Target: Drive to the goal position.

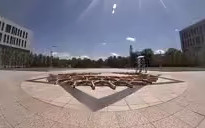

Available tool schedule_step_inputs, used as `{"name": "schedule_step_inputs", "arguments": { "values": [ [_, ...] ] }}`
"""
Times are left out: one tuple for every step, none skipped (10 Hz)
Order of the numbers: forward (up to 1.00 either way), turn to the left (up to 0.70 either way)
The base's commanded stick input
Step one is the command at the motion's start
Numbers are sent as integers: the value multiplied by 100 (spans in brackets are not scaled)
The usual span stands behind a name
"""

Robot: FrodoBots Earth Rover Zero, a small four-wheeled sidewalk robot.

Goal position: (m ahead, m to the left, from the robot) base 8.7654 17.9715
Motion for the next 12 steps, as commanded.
{"name": "schedule_step_inputs", "arguments": {
  "values": [
    [6, 0],
    [6, 0],
    [6, 0],
    [6, 0],
    [6, 0],
    [6, 0],
    [7, 0],
    [7, 0],
    [6, 0],
    [6, 0],
    [7, 0],
    [6, 0]
  ]
}}
